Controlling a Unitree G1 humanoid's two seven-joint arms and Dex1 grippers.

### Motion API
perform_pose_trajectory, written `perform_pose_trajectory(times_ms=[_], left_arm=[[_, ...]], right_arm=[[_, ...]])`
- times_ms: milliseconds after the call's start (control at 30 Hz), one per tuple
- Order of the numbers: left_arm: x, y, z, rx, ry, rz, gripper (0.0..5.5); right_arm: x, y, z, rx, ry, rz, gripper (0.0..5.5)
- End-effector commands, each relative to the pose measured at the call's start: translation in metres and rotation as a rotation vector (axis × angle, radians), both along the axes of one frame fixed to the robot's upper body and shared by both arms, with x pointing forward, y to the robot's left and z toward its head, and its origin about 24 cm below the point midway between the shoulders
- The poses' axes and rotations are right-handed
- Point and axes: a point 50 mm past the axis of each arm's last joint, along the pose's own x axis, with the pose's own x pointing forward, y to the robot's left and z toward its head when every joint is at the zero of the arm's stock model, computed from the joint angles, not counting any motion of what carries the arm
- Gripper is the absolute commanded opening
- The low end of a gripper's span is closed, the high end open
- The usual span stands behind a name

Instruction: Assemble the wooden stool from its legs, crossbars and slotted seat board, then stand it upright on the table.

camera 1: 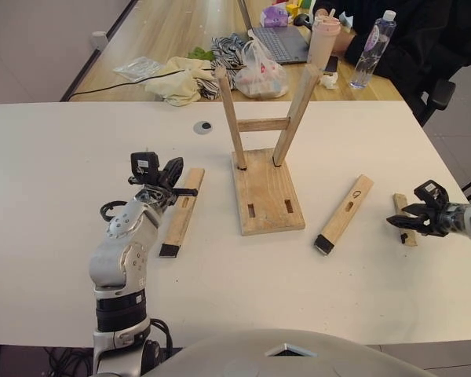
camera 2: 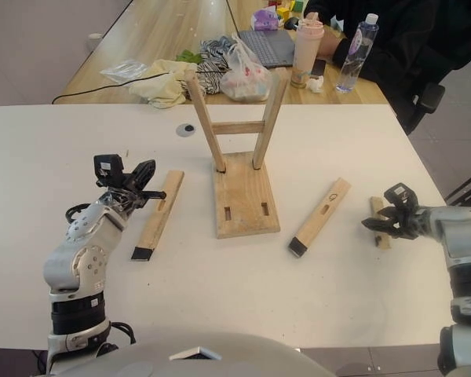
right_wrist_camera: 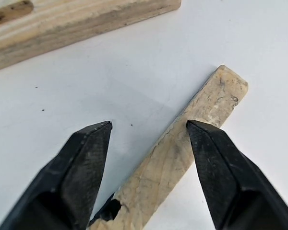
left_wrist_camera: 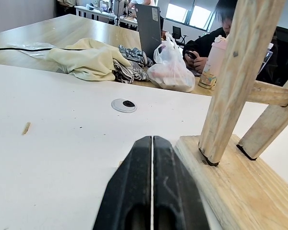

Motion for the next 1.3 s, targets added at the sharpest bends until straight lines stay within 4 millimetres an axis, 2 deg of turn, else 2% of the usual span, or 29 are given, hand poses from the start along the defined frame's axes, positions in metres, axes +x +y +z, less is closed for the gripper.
perform_pose_trajectory(times_ms=[33,100,167,300,367,467,567,767,867,967,1033,1100,1200,1300], left_arm=[[0.007,-0.007,-0.004,-0.004,0.000,-0.020,0.00],[0.010,-0.010,-0.004,-0.009,-0.002,-0.026,0.00],[0.013,-0.011,-0.005,-0.009,-0.005,-0.032,0.00],[0.014,-0.010,-0.006,-0.018,-0.019,-0.018,0.00],[0.014,-0.009,-0.007,-0.021,-0.020,-0.005,0.00],[0.013,-0.008,-0.007,-0.026,-0.029,0.008,0.00],[0.011,-0.005,-0.007,-0.025,-0.035,0.029,0.00],[0.008,-0.004,-0.007,-0.014,-0.034,0.030,0.00],[0.008,-0.003,-0.007,0.000,-0.032,0.028,0.00],[0.009,-0.003,-0.001,0.001,-0.064,0.028,0.00],[0.012,-0.001,0.010,-0.007,-0.121,0.026,0.00],[0.013,-0.002,0.018,-0.015,-0.154,-0.013,0.00],[0.015,-0.009,0.034,-0.064,-0.196,-0.128,0.28],[0.016,-0.017,0.058,-0.192,-0.268,-0.259,0.68]], right_arm=[[0.001,0.014,-0.032,0.039,0.082,0.001,2.88],[0.006,0.018,-0.043,0.050,0.076,-0.010,2.88],[0.017,0.026,-0.044,0.071,0.034,-0.007,2.88],[0.048,0.025,-0.005,0.089,-0.171,-0.058,2.88],[0.054,0.018,0.012,0.055,-0.223,-0.072,2.88],[0.054,0.008,0.021,-0.008,-0.230,-0.088,2.88],[0.046,0.006,0.010,-0.027,-0.151,-0.086,2.88],[0.003,0.013,-0.030,0.039,0.124,-0.074,2.88],[-0.010,0.010,-0.042,0.057,0.181,-0.129,2.51],[-0.024,0.007,-0.051,0.167,0.243,-0.250,1.96],[-0.039,0.003,-0.070,0.175,0.259,-0.337,1.64],[-0.049,0.006,-0.084,0.176,0.247,-0.383,1.33],[-0.052,0.005,-0.093,0.098,0.117,-0.421,1.28],[-0.027,-0.001,-0.069,0.012,-0.239,-0.498,1.28]])
